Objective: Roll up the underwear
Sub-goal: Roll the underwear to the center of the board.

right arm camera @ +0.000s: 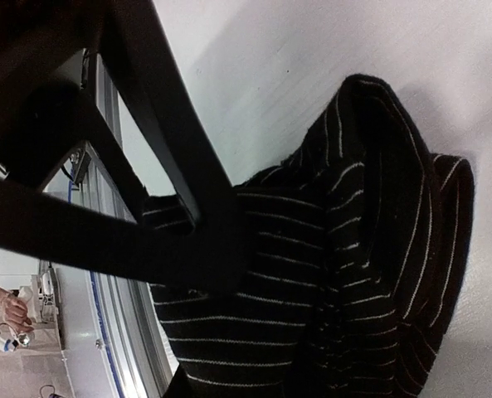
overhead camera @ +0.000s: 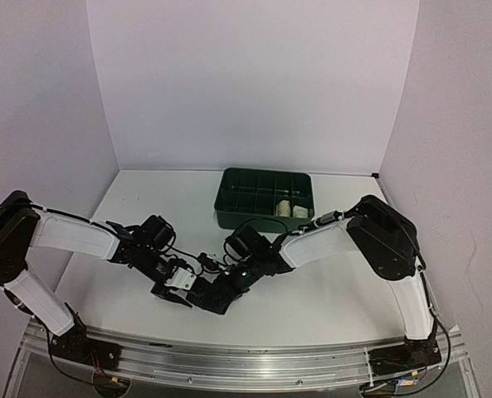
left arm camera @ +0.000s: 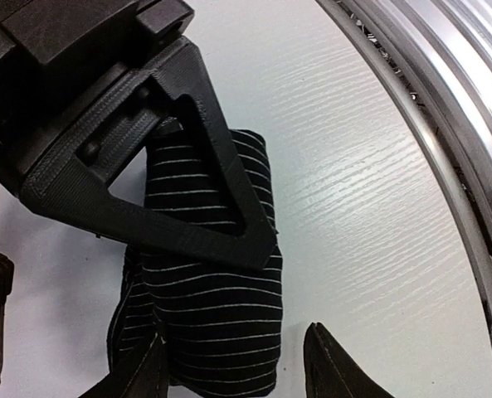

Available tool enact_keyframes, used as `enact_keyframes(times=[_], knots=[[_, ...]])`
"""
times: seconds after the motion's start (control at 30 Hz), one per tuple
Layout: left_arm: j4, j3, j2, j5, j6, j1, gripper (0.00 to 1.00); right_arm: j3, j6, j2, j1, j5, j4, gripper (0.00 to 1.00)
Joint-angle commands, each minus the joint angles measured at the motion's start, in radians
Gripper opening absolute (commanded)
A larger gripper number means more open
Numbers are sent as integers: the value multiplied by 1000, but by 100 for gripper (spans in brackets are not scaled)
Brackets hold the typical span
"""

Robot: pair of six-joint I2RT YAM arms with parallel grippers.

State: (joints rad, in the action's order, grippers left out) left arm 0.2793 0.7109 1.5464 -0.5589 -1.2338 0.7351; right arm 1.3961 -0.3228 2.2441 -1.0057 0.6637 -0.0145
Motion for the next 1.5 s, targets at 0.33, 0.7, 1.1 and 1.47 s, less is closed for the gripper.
enact_keyframes(times=[0.33, 0.7, 1.1, 1.47], knots=[[140, 90, 92, 17, 80, 12, 0, -19, -11, 47, -5, -94, -185, 5], [326, 142, 242, -44, 274, -87, 0, -154, 358, -323, -84, -482, -87, 65], [515, 319, 492, -177, 344, -159, 0, -298, 731, -450, -279, -772, 112, 71], [656, 457, 637, -197, 365, -160, 0, 16, 779, -161, -274, -963, -208, 79]])
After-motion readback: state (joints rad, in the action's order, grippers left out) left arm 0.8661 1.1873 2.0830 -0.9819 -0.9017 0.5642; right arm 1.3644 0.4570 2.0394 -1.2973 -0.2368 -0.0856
